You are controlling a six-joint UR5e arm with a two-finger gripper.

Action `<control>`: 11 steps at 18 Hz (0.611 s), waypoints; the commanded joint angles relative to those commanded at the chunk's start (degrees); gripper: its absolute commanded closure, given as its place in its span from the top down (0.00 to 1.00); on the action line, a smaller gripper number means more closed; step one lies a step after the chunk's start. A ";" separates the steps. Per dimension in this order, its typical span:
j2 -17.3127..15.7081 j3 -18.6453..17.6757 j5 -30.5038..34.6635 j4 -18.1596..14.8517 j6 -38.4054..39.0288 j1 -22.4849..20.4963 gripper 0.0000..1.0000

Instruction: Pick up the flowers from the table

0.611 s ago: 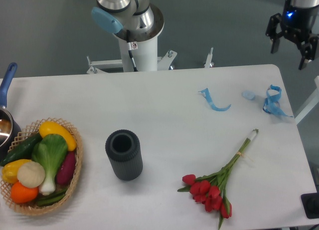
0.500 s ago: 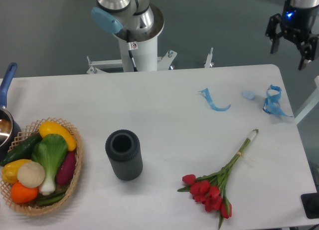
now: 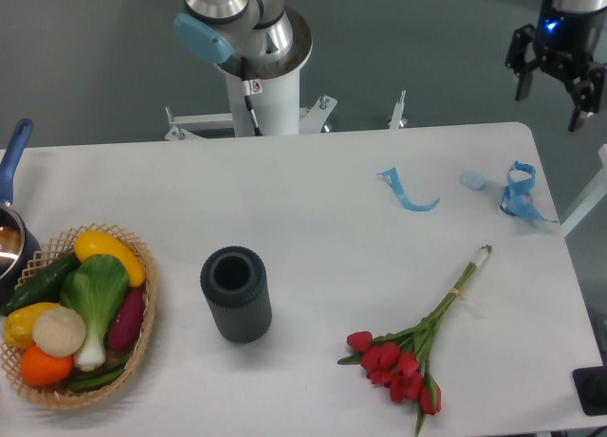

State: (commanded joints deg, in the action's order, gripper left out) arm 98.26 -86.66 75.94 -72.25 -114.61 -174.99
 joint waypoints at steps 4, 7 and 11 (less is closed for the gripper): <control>0.09 -0.26 -1.06 0.09 2.89 0.70 1.00; 0.00 -0.44 -2.82 0.09 6.32 0.97 1.00; 0.70 -2.02 -2.38 1.22 11.42 3.16 1.00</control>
State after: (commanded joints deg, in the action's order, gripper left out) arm 98.96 -88.68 73.56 -71.02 -103.19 -171.83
